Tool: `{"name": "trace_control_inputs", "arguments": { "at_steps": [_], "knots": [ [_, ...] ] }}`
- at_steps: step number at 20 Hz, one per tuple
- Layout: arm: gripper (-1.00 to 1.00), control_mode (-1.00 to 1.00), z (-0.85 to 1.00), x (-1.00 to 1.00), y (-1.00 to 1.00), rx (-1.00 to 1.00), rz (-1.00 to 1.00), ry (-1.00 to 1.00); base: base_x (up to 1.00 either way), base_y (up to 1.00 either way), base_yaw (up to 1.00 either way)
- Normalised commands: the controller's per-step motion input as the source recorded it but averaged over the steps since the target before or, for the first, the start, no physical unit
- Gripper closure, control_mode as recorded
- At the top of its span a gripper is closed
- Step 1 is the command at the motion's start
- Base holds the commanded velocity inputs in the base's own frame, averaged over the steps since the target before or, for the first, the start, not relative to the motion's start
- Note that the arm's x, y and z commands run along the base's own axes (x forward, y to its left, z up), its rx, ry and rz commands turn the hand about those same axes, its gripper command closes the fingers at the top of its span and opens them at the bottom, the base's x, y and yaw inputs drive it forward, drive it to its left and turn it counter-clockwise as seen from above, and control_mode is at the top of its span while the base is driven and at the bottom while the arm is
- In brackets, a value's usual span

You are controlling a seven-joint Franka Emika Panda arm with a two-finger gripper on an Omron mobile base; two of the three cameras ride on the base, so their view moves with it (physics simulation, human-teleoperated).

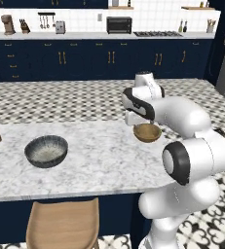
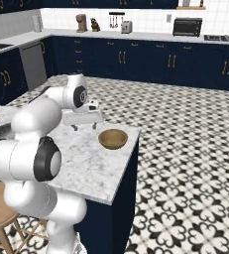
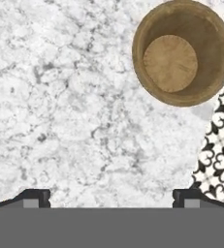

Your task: Pick up the bowls on the counter and stack them on top of one another in the open cabinet. Place the smaller bowl on top of the larger bowl.

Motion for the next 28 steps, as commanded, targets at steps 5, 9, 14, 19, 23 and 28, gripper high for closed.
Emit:
{"name": "trace_control_inputs", "arguments": {
  "at_steps": [5, 9, 14, 19, 23, 28],
  "knots": [
    [-1.0, -1.0, -0.59, 0.37, 0.0, 0.0, 0.0, 0.0, 0.0, 0.0, 0.0],
    [-1.0, -1.0, -0.24, 0.09, -0.24, 0.0, 0.0, 0.03, 0.0, 0.0, 0.0],
    [-1.0, -1.0, -0.29, 0.02, -0.26, 0.01, 0.0, 0.0, 0.0, 0.0, 0.0],
    [-1.0, -1.0, -0.55, 0.42, 0.01, 0.0, 0.01, 0.0, 0.0, 0.0, 0.0],
    [-1.0, -1.0, -0.38, 0.31, 0.0, 0.0, 0.03, 0.01, 0.0, 0.0, 0.0],
    [-1.0, -1.0, 0.0, 0.16, 0.0, 0.0, 0.01, 0.0, 0.0, 0.0, 0.0]
  ]
}}
